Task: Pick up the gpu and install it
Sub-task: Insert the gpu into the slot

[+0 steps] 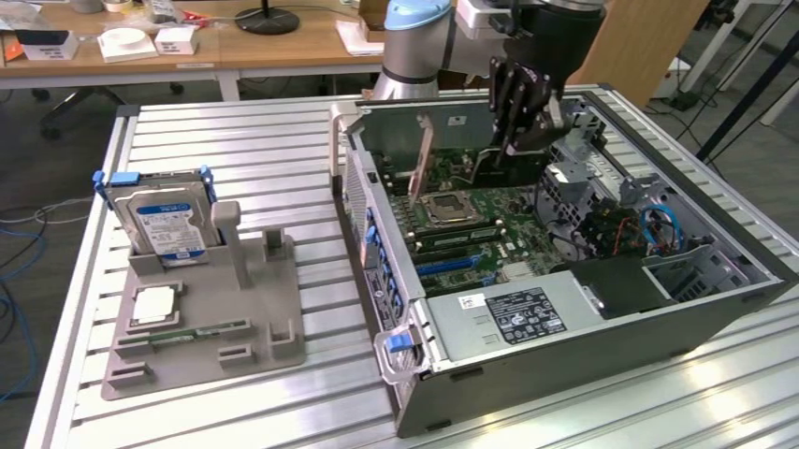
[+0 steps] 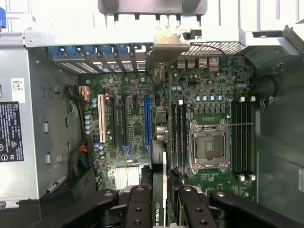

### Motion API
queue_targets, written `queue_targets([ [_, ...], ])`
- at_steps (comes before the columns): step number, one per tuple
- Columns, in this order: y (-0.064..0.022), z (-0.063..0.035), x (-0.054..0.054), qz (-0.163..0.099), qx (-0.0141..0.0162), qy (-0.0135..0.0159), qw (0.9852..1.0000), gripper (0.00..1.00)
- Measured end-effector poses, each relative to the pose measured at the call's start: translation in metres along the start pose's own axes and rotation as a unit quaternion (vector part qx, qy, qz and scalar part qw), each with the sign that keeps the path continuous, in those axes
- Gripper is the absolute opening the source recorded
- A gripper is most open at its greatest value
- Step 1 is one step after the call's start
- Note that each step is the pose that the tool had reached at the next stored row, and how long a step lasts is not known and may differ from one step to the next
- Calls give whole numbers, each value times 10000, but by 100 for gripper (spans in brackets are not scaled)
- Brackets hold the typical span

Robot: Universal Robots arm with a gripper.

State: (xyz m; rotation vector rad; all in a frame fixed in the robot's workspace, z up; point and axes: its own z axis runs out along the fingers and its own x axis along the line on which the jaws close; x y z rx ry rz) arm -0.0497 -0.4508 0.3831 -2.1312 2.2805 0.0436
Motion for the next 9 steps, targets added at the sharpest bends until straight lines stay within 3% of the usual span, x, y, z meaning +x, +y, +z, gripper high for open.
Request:
queue_targets([
  [9, -1, 49, 4, -4, 4, 0, 10000, 26],
])
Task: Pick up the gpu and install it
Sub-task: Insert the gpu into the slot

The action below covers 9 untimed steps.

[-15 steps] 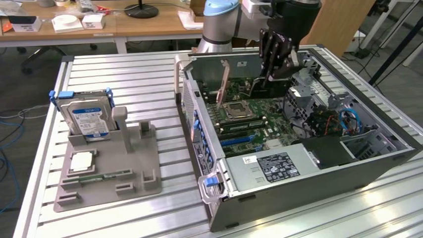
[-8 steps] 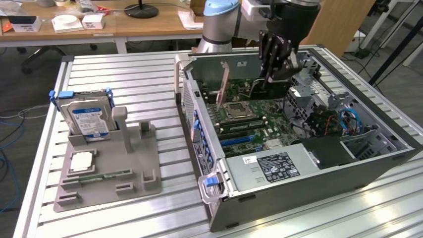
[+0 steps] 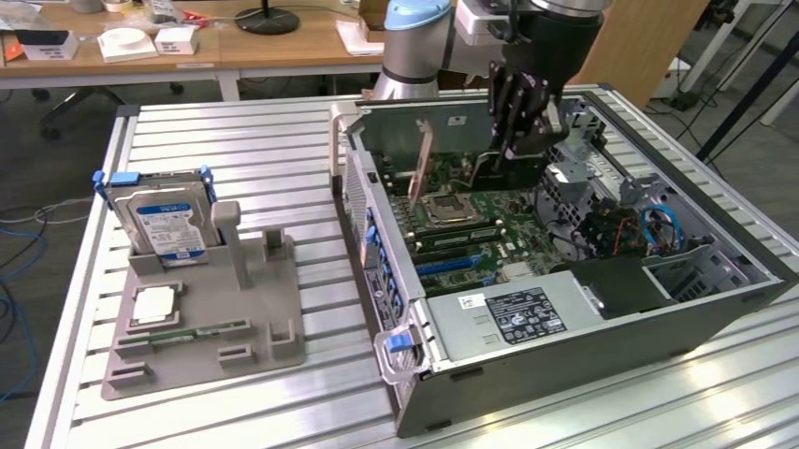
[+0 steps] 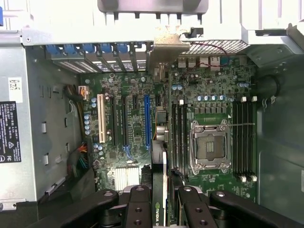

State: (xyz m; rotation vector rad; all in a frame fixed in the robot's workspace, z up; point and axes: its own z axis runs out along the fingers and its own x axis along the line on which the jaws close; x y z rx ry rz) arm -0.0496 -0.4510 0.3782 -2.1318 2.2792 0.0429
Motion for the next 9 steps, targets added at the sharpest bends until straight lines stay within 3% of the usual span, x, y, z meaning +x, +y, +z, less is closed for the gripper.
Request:
queue_targets([
  [9, 0, 61, 6, -64, -2, 0, 10000, 26],
])
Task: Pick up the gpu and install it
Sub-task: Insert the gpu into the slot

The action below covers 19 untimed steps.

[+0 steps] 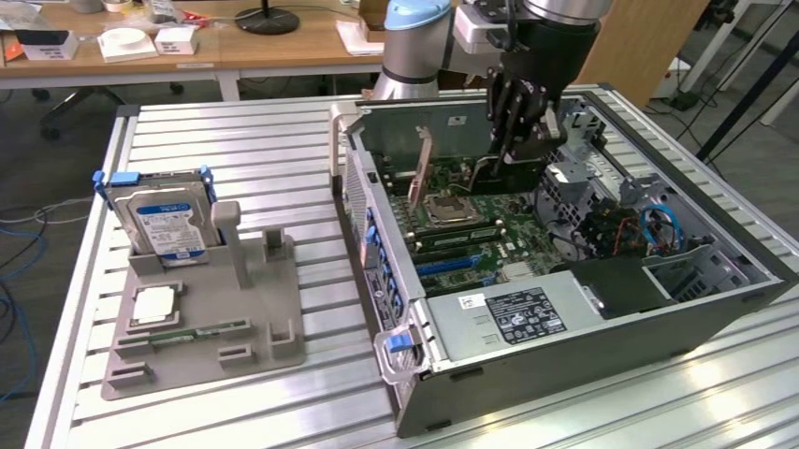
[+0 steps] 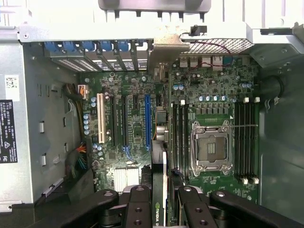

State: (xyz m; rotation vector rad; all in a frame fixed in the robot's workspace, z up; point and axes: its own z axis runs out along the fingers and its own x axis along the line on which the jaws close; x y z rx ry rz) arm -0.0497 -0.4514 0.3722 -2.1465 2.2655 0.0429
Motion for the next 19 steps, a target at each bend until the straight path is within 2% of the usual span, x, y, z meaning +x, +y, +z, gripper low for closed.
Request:
queue_targets([
  [8, -2, 32, 18, -141, -4, 1, 9999, 26],
  [19, -4, 84, 66, -143, -4, 1, 9999, 26],
])
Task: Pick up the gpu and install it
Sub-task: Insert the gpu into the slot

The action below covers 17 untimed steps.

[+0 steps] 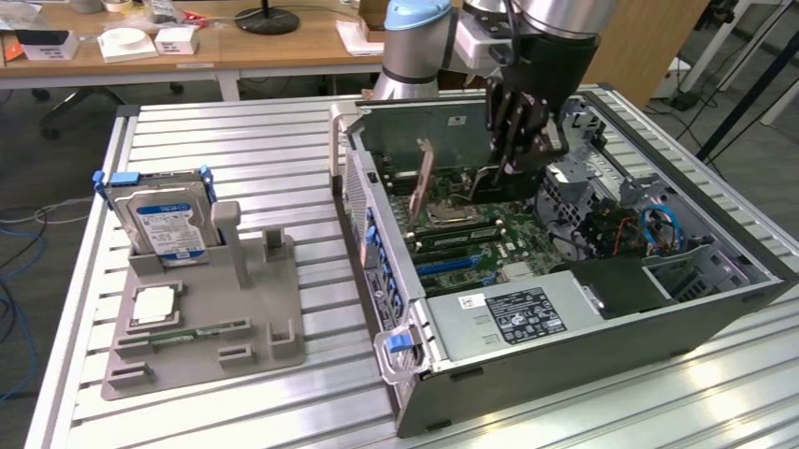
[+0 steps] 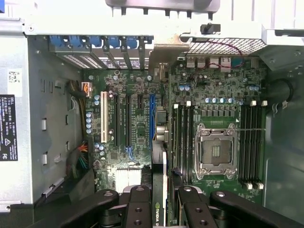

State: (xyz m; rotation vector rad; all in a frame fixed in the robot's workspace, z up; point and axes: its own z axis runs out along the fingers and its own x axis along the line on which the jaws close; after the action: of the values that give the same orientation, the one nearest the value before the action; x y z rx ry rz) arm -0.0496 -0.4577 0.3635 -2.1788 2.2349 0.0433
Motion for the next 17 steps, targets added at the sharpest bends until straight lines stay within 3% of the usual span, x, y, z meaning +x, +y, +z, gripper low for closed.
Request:
queue_targets([
  [17, -2, 107, 48, 0, 0, 0, 10000, 26],
])
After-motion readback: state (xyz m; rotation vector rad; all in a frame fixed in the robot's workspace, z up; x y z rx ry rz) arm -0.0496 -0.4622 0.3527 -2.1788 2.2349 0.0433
